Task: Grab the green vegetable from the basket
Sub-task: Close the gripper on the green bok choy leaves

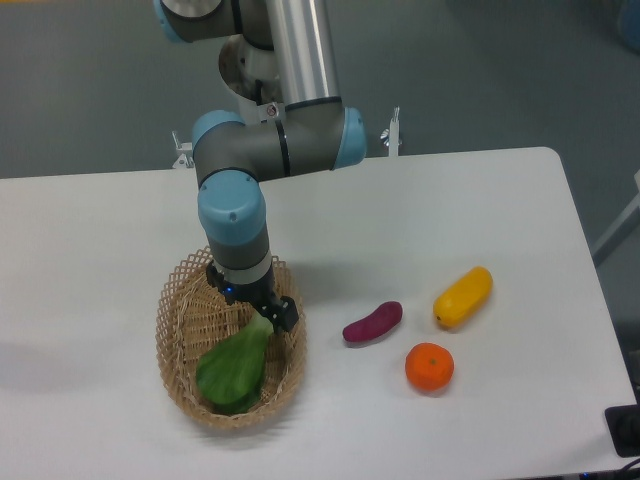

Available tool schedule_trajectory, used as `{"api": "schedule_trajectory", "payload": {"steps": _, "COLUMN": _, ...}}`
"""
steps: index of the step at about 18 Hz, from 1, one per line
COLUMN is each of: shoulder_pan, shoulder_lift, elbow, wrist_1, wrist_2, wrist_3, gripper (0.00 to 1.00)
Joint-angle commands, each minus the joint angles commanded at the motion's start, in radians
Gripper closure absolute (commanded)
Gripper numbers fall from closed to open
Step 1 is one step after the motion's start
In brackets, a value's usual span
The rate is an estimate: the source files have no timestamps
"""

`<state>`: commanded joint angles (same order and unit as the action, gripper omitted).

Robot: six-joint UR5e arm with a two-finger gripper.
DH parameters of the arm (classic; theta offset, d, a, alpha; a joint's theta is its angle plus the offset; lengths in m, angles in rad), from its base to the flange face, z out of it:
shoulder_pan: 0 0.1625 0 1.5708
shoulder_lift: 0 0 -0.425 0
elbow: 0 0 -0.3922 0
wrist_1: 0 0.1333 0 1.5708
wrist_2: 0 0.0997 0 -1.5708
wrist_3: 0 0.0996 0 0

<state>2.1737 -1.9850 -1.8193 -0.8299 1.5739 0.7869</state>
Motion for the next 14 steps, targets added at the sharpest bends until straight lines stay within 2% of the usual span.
{"api": "schedule_trajectory", "payload": {"steps": 10, "shoulder_pan": -0.006, "shoulder_lift": -0.031, "elbow": 0.002, "wrist_1": 0.000, "wrist_2": 0.009, "wrist_3": 0.005, "gripper": 0.00}}
{"api": "schedule_trajectory", "payload": {"steps": 11, "shoulder_pan": -0.008, "shoulder_lift": -0.031, "elbow": 0.003, "wrist_1": 0.002, "wrist_2": 0.021, "wrist_3": 0.003, "gripper": 0.07}}
{"api": "schedule_trajectory", "payload": {"steps": 14, "shoulder_pan": -0.008, "shoulder_lift": -0.031, "elbow": 0.008, "wrist_1": 0.015, "wrist_2": 0.031, "wrist_3": 0.005, "gripper": 0.44}}
